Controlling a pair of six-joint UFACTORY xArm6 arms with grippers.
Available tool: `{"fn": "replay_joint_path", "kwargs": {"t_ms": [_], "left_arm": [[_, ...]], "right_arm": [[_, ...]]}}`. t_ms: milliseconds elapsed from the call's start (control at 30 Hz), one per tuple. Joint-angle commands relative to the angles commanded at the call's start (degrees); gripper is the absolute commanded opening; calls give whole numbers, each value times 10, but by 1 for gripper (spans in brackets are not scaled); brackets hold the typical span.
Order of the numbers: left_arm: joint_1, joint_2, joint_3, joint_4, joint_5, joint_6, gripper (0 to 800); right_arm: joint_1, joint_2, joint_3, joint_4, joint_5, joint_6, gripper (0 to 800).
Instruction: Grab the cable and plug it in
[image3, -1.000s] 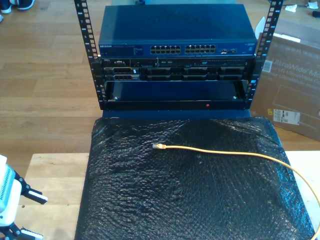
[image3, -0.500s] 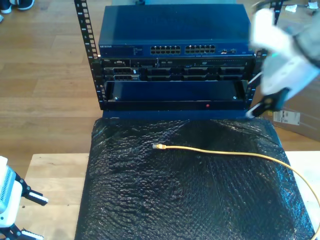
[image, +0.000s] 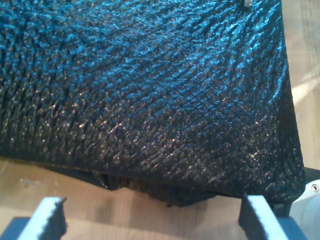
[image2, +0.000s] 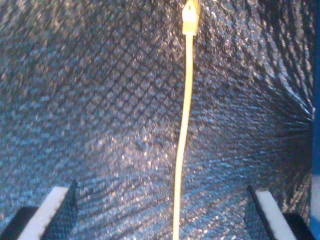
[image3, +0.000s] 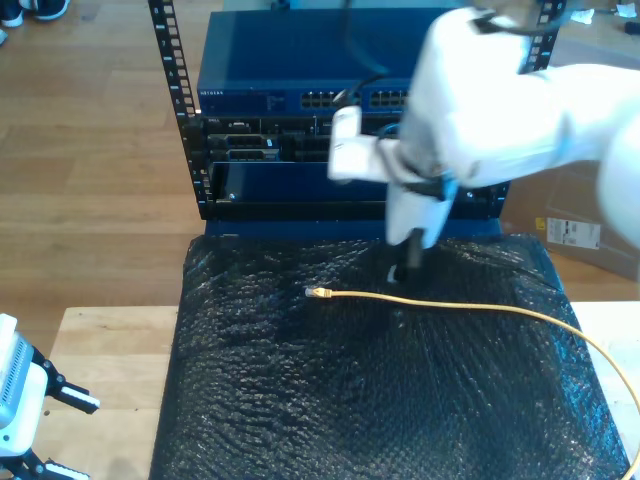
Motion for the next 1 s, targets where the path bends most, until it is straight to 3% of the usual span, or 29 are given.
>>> {"fn": "replay_joint_path", "kwargs": {"t_ms": [133,367,633,1000], "left_arm": [[0,1,0,0,1,0,800],[0,1,0,0,2,0,800],[0,1,0,0,3,0,800],[0,0,0,0,4,1,800]], "right_arm": [[39,53,-18,-47,-23,40,777],[73,110,-44,-64,-34,83,748],[73,154,-59,-65,-56,83,594],[72,198,-91,-81,-74,81,505]]}}
